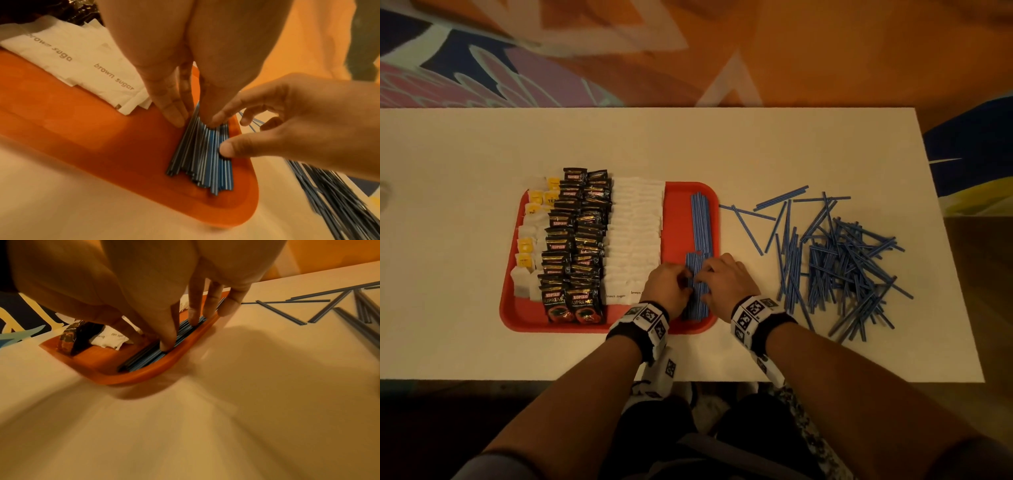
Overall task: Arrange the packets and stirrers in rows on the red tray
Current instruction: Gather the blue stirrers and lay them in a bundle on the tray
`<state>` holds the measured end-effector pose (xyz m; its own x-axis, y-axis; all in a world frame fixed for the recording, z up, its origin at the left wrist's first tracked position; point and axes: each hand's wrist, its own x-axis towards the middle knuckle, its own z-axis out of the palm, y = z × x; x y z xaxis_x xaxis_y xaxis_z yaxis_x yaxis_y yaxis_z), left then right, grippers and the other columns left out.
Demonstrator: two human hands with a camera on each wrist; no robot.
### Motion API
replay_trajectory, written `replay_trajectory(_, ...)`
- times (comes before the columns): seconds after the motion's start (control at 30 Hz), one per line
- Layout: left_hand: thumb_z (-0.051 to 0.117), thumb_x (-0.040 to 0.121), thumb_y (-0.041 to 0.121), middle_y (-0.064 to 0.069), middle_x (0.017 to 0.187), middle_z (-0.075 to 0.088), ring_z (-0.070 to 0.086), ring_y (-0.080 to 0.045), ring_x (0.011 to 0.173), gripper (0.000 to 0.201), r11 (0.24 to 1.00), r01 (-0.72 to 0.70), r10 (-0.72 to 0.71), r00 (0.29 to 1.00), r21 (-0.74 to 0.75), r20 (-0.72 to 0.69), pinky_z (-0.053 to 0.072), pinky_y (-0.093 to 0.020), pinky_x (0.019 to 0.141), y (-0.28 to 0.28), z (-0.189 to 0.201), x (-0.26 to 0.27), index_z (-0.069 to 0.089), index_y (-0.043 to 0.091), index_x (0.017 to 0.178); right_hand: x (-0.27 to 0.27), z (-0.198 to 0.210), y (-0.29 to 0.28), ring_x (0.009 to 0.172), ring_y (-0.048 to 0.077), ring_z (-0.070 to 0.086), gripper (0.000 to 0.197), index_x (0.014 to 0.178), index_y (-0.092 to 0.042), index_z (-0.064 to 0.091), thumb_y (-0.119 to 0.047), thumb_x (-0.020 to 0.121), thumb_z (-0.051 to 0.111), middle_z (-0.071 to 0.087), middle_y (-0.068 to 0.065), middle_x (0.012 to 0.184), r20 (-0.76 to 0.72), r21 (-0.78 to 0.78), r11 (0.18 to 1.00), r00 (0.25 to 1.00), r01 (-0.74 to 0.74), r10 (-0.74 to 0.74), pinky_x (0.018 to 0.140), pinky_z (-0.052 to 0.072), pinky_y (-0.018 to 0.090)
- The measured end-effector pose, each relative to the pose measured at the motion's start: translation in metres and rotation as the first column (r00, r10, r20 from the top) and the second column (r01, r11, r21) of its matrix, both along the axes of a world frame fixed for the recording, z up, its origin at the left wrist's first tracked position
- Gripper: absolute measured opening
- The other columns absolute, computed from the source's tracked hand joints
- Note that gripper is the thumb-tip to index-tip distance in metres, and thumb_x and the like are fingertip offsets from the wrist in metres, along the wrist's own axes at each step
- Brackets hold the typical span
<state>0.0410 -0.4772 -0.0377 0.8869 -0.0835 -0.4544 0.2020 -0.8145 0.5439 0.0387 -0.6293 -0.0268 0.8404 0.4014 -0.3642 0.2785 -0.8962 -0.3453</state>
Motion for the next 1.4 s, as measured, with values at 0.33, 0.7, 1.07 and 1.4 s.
replay_trajectory(0.33, 0.059, 0.092, 0.012, -0.003, 0.095, 0.068, 0.064, -0.025, 0.094, 0.007, 0.99, 0.023, -0.022, 1.0, -0.142, 0.011, 0.048, -0.028, 0.076, -0.076, 0.015, 0.029, 0.064, 0.013, 0.097, -0.012, 0.015, -0.076, 0.131, 0.023, 0.036, 0.039, 0.128, -0.022, 0.052, -0.026, 0.091, 0.062, 0.047, 0.002, 0.136, -0.168, 0.092, 0.853, 0.852, 0.514, -0.495, 0.108, 0.034, 0.036)
replay_trajectory(0.7, 0.077, 0.08, 0.048, -0.011, 0.133, 0.053, 0.054, -0.034, 0.121, 0.078, 0.998, 0.036, -0.021, 0.972, 0.058, -0.235, 0.05, -0.044, 0.1, -0.21, -0.004, 0.039, 0.042, 0.011, 0.139, -0.027, 0.001, -0.227, 0.139, 0.031, 0.029, 0.064, 0.145, -0.021, 0.036, -0.029, 0.088, 0.066, 0.032, 0.007, 0.15, -0.189, -0.115, 0.541, 0.516, 0.833, -0.835, 0.111, 0.035, 0.046)
replay_trajectory(1.07, 0.083, 0.076, 0.033, -0.02, 0.139, 0.042, 0.048, -0.042, 0.125, 0.101, 0.993, 0.012, 0.014, 0.975, 0.114, -0.222, 0.045, -0.049, 0.104, -0.288, -0.007, 0.042, 0.02, 0.008, 0.151, -0.018, -0.007, -0.228, 0.104, 0.027, 0.056, 0.023, 0.102, -0.014, 0.063, -0.012, 0.081, 0.056, 0.064, 0.008, 0.107, -0.28, 0.195, 0.635, 0.663, 0.747, -0.694, 0.095, 0.048, 0.04)
replay_trajectory(1.4, 0.075, 0.08, 0.018, -0.012, 0.146, 0.017, 0.045, -0.037, 0.12, 0.079, 0.968, -0.247, 0.249, 0.957, 0.028, -0.147, 0.047, -0.041, 0.099, -0.282, 0.002, 0.05, 0.029, 0.016, 0.145, -0.015, -0.005, -0.246, 0.117, 0.024, 0.052, 0.047, 0.125, -0.011, 0.056, 0.002, 0.08, 0.057, 0.056, 0.008, 0.126, -0.292, 0.294, 0.587, 0.655, 0.755, -0.697, 0.103, 0.041, 0.028)
